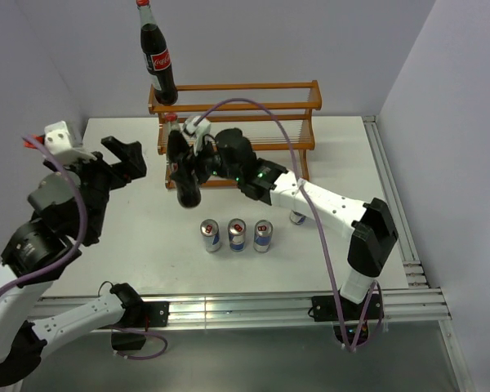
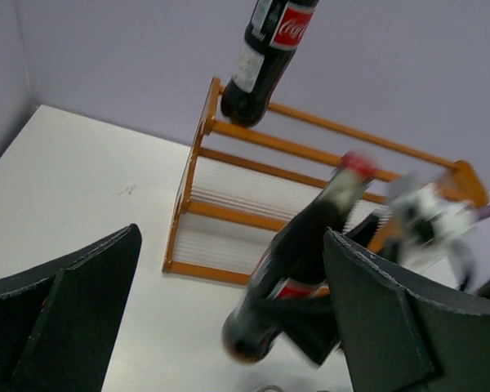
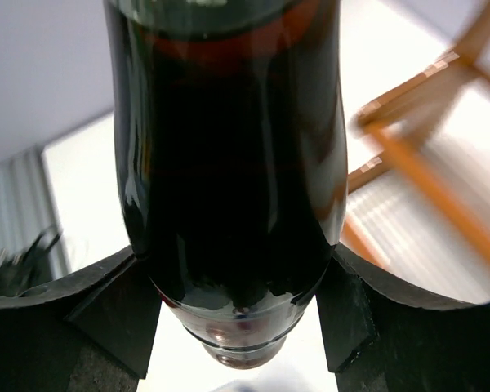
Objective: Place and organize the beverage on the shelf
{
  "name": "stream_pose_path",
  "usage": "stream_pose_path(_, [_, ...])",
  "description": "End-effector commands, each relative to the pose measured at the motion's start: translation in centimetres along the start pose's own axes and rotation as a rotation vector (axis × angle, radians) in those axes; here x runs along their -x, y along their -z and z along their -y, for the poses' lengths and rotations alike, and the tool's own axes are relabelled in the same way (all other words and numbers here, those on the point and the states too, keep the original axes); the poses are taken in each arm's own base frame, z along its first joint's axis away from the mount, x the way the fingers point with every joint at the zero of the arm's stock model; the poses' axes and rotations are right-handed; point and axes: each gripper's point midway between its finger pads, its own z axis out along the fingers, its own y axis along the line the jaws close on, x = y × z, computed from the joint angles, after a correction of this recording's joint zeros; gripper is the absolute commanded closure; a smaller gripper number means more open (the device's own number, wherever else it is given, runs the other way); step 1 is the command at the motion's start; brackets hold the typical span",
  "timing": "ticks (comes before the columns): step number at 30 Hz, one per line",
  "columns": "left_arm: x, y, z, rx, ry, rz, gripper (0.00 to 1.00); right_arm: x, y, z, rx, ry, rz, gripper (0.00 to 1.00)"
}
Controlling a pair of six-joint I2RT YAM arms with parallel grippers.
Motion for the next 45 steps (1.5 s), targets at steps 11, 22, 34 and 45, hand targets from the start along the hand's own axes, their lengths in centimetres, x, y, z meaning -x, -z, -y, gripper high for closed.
stream_pose_path(11, [-10.0,-1.0,-3.9,0.091,-0.076,-0.072,0.01,27.2,10.6,6.6,-0.196,0.103,0.591,1.0])
stream_pose_path(22, [-11.6,-1.4,-5.0,0.142,-0.145,-0.083,0.0,30.3,10.0,11.9,-0.288,0.164,0.638,1.0])
stream_pose_path(34, [-13.5,-2.2,-4.6,0.139,-0.218,-0.134,0.0,30.9,11.6,14.0,-0.323,0.151,0.658,1.0])
stream_pose_path(45, [-13.9,-2.3,-4.6,0.136,-0.234,-0.143,0.01,32.8,14.2,13.6,-0.278,0.104,0.73,1.0])
